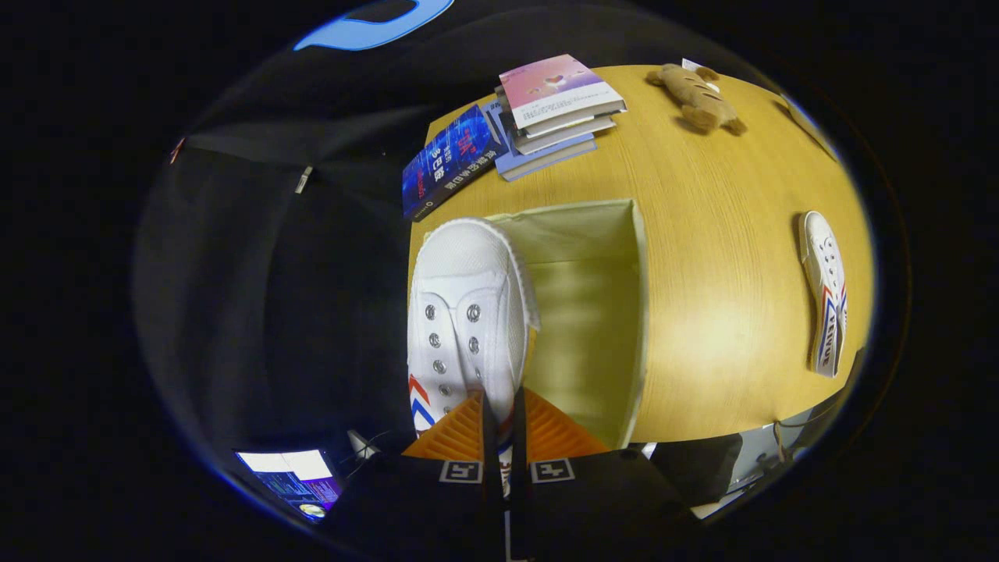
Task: Open the storage box then place both shoes into the box .Put the left shoe in first, then the right shoe, with the right side of both shoes facing outward in a uniform manner.
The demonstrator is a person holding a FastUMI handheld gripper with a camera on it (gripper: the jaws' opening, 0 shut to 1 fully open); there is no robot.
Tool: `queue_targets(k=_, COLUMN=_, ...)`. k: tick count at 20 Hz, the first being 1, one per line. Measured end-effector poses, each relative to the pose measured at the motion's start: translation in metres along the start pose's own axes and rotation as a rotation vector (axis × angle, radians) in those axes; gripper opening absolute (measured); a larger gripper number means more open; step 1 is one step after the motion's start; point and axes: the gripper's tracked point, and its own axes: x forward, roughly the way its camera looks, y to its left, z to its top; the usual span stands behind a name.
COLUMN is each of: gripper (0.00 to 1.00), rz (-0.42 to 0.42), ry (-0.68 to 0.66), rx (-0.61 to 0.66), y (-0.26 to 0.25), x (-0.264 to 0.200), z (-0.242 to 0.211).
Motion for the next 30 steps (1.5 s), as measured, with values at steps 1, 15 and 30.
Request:
queue_targets(k=1, gripper=0.08, rz=-0.017, ry=0.008, rx=0.005, y=-0.001, x=0.011, z=-0.002)
queue_targets(k=15, gripper=0.08, rz=-0.177, ry=0.029, rx=0.028, y=-0.025, x=0.081, z=0.001)
queue_targets(k=30, gripper=0.27, rz=-0.215, ry=0.073, rx=-0.007, y=-0.032, x=0.123, z=-0.019)
